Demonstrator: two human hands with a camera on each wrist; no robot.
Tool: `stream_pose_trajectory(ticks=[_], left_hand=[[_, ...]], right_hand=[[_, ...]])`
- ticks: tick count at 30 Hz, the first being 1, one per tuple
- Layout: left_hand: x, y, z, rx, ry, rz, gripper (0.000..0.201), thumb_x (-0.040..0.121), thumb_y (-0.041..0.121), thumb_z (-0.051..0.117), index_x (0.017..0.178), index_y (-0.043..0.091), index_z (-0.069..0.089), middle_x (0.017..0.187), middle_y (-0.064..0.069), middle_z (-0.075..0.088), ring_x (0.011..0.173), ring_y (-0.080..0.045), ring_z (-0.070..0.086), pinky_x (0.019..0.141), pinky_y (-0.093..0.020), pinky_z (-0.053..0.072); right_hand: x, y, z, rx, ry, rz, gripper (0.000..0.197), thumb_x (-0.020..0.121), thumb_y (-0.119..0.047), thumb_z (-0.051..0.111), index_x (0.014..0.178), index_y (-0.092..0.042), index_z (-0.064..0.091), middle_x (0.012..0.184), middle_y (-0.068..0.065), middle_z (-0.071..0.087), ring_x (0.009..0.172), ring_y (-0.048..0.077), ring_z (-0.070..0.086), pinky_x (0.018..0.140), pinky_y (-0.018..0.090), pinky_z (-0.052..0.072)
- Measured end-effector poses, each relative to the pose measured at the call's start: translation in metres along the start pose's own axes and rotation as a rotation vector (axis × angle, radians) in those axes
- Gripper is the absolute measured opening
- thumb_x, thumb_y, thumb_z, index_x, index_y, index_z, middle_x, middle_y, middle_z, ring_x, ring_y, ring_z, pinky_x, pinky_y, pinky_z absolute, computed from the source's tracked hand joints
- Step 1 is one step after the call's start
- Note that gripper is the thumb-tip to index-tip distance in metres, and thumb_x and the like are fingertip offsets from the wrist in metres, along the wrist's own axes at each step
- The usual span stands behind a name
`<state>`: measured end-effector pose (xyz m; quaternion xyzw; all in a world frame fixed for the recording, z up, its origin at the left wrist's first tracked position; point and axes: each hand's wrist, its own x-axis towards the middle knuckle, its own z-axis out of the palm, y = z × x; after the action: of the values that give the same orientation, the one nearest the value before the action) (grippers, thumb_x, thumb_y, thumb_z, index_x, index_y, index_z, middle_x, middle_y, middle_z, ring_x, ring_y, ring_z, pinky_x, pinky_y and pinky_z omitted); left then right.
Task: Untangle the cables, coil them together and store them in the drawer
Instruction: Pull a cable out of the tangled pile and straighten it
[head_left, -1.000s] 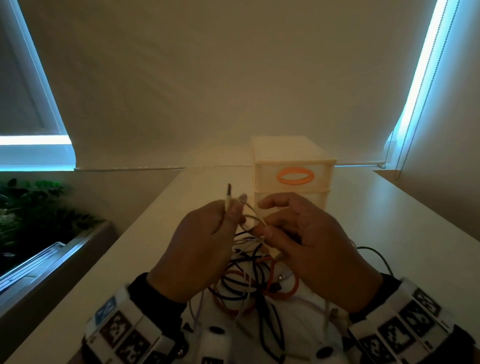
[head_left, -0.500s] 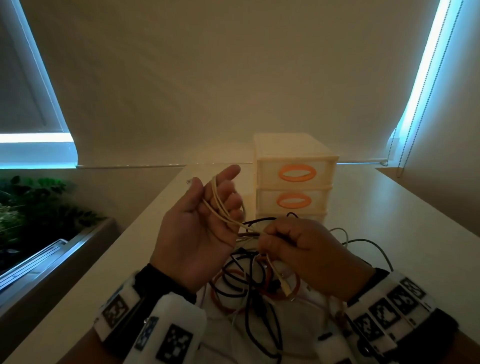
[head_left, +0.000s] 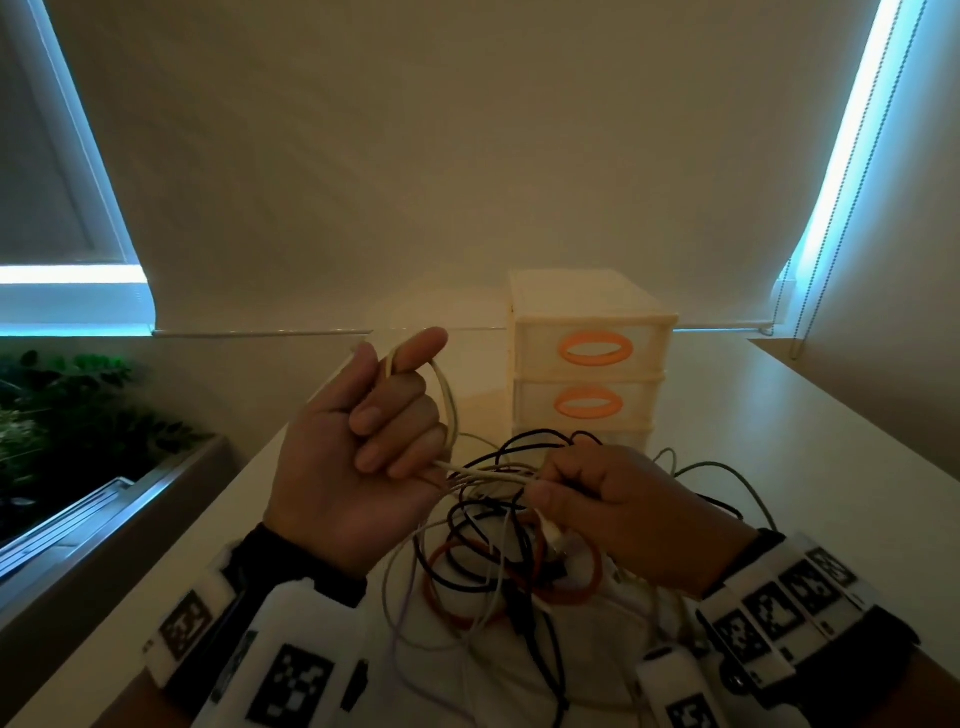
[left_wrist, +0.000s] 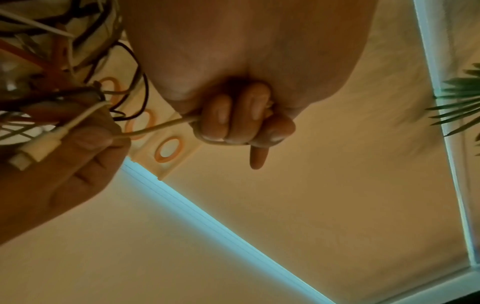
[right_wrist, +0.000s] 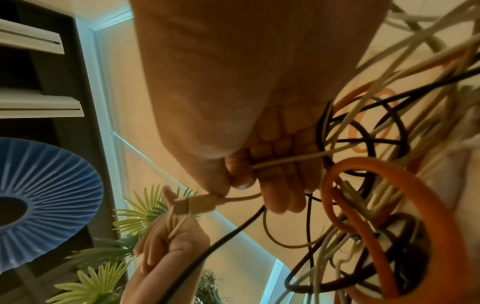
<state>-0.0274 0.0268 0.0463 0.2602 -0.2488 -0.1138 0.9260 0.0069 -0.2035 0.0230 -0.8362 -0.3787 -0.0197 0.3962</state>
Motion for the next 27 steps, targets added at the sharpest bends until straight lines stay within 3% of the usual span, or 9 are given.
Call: stream_pose_trajectory(ticks=[4,7,10,14,16,18,21,24,27], left_hand=[[-0.004,0.018,0.008,-0.059,-0.087,0.027,0.05,0.112,0.035,0.019,0.127,0.001,0.052,0.055,0.005,0.031,0.044,-0.008,0.026,0.046,-0.023,0.023],[-0.004,0.011,0.015,0.022,-0.136,-0.141,0.058,0.112,0.04,0.017,0.123,-0.002,0.056,0.052,0.009,0.031,0.038,-0.007,0.023,0.042,-0.022,0.017],[-0.006,-0.005,0.016,0.391,-0.129,-0.33,0.06,0.108,0.039,0.029,0.121,-0.009,0.063,0.052,-0.001,0.057,0.034,-0.007,0.042,0.037,-0.02,0.026],[-0.009,-0.012,0.023,0.961,0.012,-0.399,0.058,0.101,0.045,0.039,0.099,0.002,0.077,0.059,-0.017,0.066,0.037,-0.02,0.054,0.04,-0.022,0.04],[-0.008,-0.017,0.027,1.219,0.079,-0.385,0.063,0.105,0.047,0.038,0.076,0.01,0.079,0.063,-0.017,0.07,0.045,-0.026,0.058,0.048,-0.027,0.047],[-0.007,-0.021,0.026,1.352,0.116,-0.361,0.066,0.102,0.049,0.035,0.066,0.01,0.074,0.067,-0.016,0.072,0.053,-0.029,0.063,0.057,-0.031,0.052],[-0.005,-0.025,0.021,1.464,0.221,-0.238,0.067,0.103,0.05,0.034,0.066,0.008,0.07,0.065,-0.014,0.072,0.056,-0.028,0.063,0.061,-0.032,0.051],[-0.002,-0.032,0.015,1.533,0.363,-0.068,0.059,0.104,0.049,0.036,0.077,0.014,0.075,0.063,-0.011,0.07,0.053,-0.016,0.061,0.059,-0.029,0.049],[0.0,-0.034,0.007,1.553,0.416,0.153,0.06,0.102,0.054,0.036,0.082,0.014,0.076,0.064,-0.008,0.068,0.059,-0.008,0.062,0.064,-0.035,0.048]], right_hand=[[0.001,-0.002,-0.002,-0.024,0.033,-0.016,0.026,0.101,-0.028,0.05,0.076,-0.036,0.054,0.071,-0.01,0.059,0.063,0.002,0.054,0.06,0.02,0.044],[0.002,0.0,-0.004,0.029,0.139,0.01,0.022,0.102,-0.02,0.051,0.082,-0.023,0.058,0.064,-0.013,0.056,0.056,0.001,0.049,0.053,0.016,0.042],[0.006,0.003,-0.007,0.03,0.224,0.04,0.016,0.1,-0.021,0.055,0.085,-0.021,0.063,0.066,-0.011,0.06,0.056,0.0,0.052,0.053,0.013,0.043],[0.005,-0.002,-0.006,-0.015,0.255,-0.024,0.017,0.098,-0.027,0.058,0.081,-0.025,0.062,0.068,-0.009,0.061,0.06,0.007,0.056,0.055,0.019,0.045],[0.003,-0.005,-0.003,-0.02,0.25,-0.045,0.022,0.098,-0.027,0.057,0.077,-0.025,0.061,0.063,-0.01,0.058,0.057,0.006,0.052,0.054,0.017,0.042],[0.003,-0.009,-0.001,-0.015,0.243,-0.059,0.022,0.097,-0.028,0.058,0.076,-0.025,0.06,0.061,-0.01,0.056,0.055,0.006,0.051,0.054,0.017,0.04],[0.002,-0.013,-0.001,0.017,0.223,-0.053,0.016,0.097,-0.026,0.059,0.082,-0.024,0.064,0.067,-0.005,0.062,0.057,0.007,0.055,0.054,0.018,0.045],[0.0,-0.017,-0.002,0.004,0.175,-0.051,0.01,0.096,-0.026,0.06,0.089,-0.027,0.065,0.077,-0.005,0.069,0.069,0.007,0.066,0.065,0.026,0.057],[-0.002,-0.019,-0.003,-0.005,0.163,-0.064,0.008,0.095,-0.024,0.062,0.09,-0.029,0.065,0.082,-0.008,0.071,0.078,0.008,0.069,0.072,0.031,0.059]])
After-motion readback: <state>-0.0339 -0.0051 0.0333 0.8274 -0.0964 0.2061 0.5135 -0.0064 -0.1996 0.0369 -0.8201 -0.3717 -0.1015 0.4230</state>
